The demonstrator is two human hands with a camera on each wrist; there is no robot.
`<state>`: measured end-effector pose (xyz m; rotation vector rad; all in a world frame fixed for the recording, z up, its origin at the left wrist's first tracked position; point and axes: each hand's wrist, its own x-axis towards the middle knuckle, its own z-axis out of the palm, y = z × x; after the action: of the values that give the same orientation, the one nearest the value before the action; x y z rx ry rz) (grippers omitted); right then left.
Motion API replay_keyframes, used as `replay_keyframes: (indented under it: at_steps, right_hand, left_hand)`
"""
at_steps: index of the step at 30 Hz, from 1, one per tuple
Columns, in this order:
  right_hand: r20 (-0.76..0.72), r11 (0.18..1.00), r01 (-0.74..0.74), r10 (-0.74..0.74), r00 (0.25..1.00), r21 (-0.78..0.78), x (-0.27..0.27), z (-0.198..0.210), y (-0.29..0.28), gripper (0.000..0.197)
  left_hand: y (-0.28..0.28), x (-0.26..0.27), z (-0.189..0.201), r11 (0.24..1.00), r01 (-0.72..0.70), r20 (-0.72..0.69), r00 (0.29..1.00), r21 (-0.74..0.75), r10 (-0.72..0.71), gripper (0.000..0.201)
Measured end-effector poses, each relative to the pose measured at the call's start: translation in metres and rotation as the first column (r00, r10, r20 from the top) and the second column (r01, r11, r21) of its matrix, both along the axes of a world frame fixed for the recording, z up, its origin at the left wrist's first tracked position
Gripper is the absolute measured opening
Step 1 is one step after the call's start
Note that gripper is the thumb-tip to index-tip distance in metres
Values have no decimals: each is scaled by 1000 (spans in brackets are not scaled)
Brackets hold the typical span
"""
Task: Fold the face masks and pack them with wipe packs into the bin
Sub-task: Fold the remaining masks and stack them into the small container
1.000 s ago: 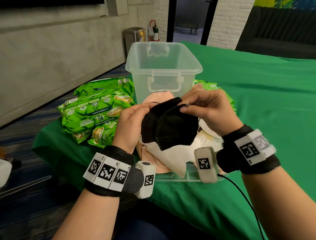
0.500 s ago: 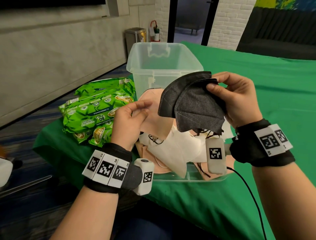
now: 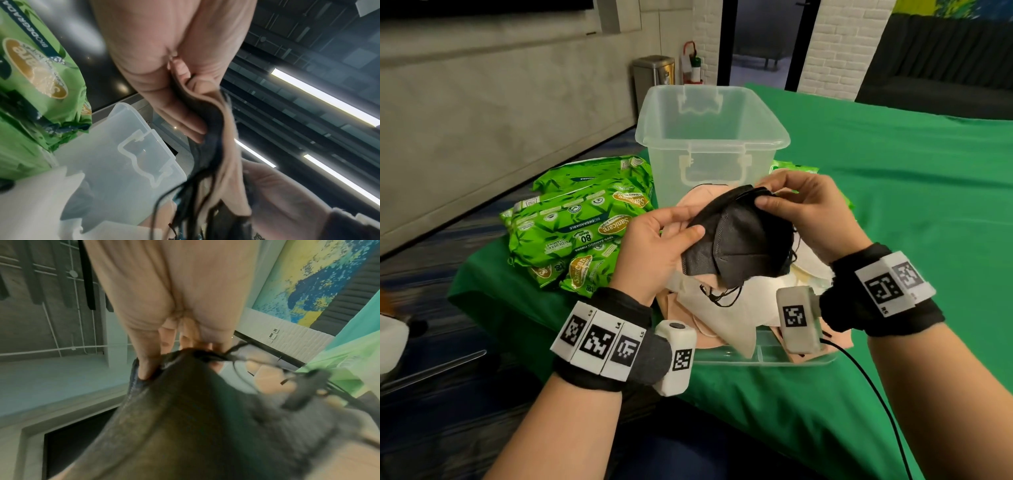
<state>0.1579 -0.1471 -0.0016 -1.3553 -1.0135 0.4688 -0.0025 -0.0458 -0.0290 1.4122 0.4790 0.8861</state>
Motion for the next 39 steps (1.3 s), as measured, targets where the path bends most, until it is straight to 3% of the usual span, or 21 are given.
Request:
replay_keyframes:
  at_steps: [3,6,13,17,25,28,31,33,39]
  right_hand:
    - [-15,995,46,-45,999,88,0,6,-5,22]
    - [-84,984,11,3,996,176,-5,11,-9,17]
    - [-86,997,66,-62,994,45,-24,-3,10,30]
    - [-173,998,66,-65,983,1,-23,-5,13,11]
    - [-187,990,135,-138,973,-31,-22,-5,17,12]
    - [-136,984,175,-177,975,-31,-26,-6,17,10]
    - [88,984,162,-155,984,-78,-30,-6,13,9]
    - [223,983,128,-96,970,-135,-28,-10,9,20]
    - [1,998,55,-55,999,7,-16,-11,-10,17]
  left_hand:
    - [1,-2,-1,1000,-20,1,1000,4,20,32]
    - [-2,0,2,998,-66,26,997,22,66,30]
    - [-5,4,0,991,-128,-6,992,37,129,30]
    - [-4,2,0,990,-128,-20,991,68,129,27]
    - [-7,1,1,997,-64,9,998,-32,65,12]
    - [-6,3,-1,996,-93,-32,995,-4,93,16]
    - [-5,2,-2,991,-127,-52,990,30,128,16]
    - [-5,2,-3,989,-144,-61,987,44,147,16]
    - [0,-3,-2,985,-158,-41,986,73,161,23]
